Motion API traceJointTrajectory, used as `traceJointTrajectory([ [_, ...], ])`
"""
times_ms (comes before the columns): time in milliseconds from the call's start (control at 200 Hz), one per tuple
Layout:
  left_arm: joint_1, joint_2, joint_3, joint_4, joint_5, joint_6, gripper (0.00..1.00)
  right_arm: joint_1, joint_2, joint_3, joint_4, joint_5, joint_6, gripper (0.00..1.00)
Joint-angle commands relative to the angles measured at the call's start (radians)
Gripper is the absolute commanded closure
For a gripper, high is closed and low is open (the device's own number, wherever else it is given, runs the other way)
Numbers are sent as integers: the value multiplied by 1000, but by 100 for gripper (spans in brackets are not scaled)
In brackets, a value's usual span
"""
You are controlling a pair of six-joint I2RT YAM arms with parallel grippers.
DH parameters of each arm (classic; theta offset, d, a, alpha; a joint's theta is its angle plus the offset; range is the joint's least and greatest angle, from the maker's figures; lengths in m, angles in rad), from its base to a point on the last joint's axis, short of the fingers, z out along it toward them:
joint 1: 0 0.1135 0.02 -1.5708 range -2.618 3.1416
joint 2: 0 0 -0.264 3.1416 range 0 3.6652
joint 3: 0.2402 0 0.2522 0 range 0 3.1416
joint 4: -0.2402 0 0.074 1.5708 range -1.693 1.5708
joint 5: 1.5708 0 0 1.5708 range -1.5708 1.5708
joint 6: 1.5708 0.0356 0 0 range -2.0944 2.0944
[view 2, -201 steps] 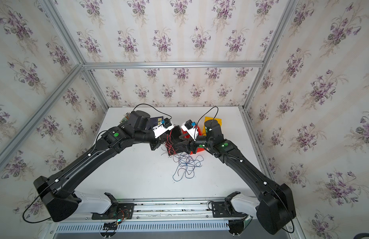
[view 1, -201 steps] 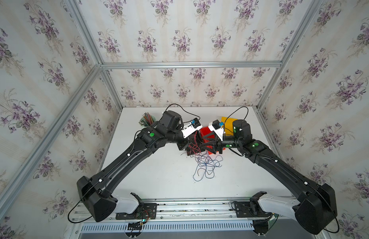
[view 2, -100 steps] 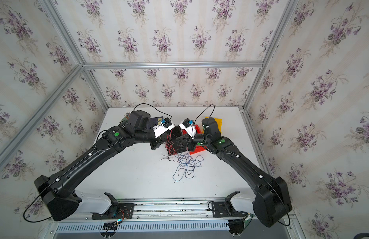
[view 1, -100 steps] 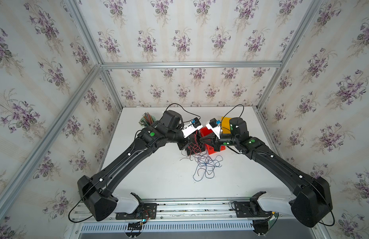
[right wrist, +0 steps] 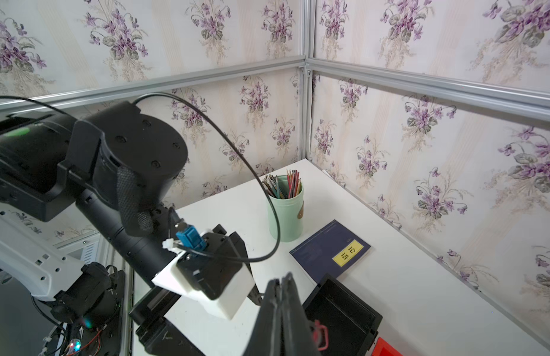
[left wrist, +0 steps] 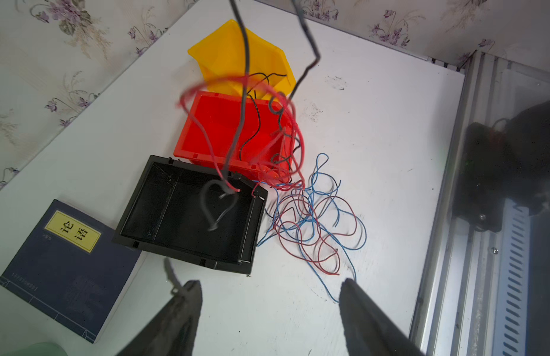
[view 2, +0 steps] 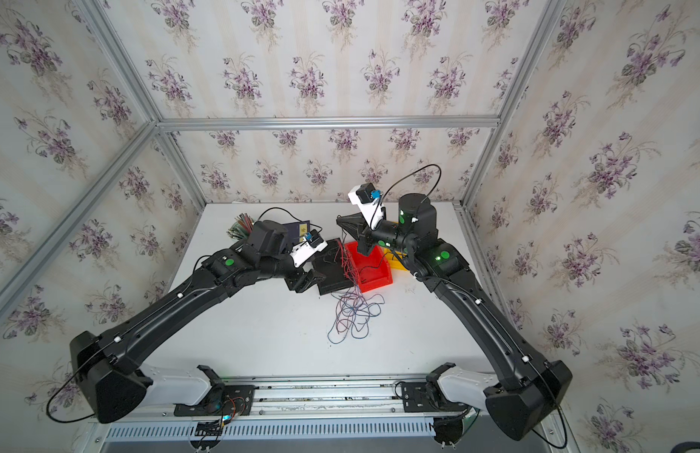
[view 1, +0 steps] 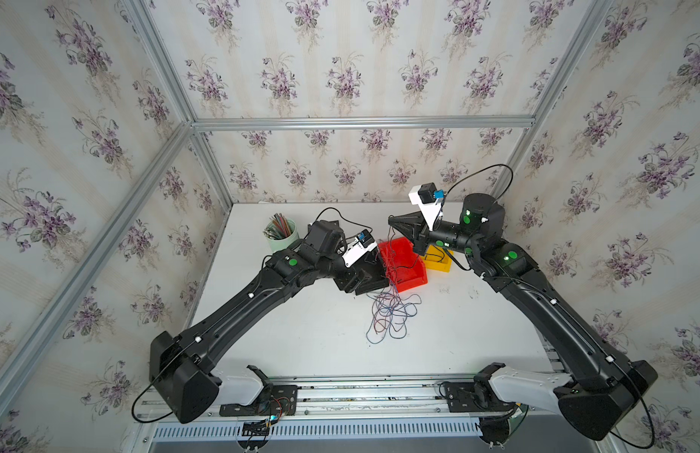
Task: Untangle and sort cables by color
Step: Untie the cable.
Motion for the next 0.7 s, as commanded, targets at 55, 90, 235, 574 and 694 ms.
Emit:
traceJointTrajectory([
  [55, 5, -73, -28, 191, -13, -51, 21, 1, 17, 89, -84, 55, 19, 100],
  [90, 5, -88, -35, 237, -3, -55, 21, 2, 23, 103, -98, 55, 24, 100],
  [235, 5, -121, -59, 429, 5, -67, 14, 1, 22, 120, -92, 57, 57, 100],
  [574, -8, 2, -41, 465, 110, -70, 12, 2, 59, 318, -162, 298, 83, 100],
  [694, -9, -2, -81, 457, 88, -59, 12, 2, 84, 412, -170, 402, 58, 100],
])
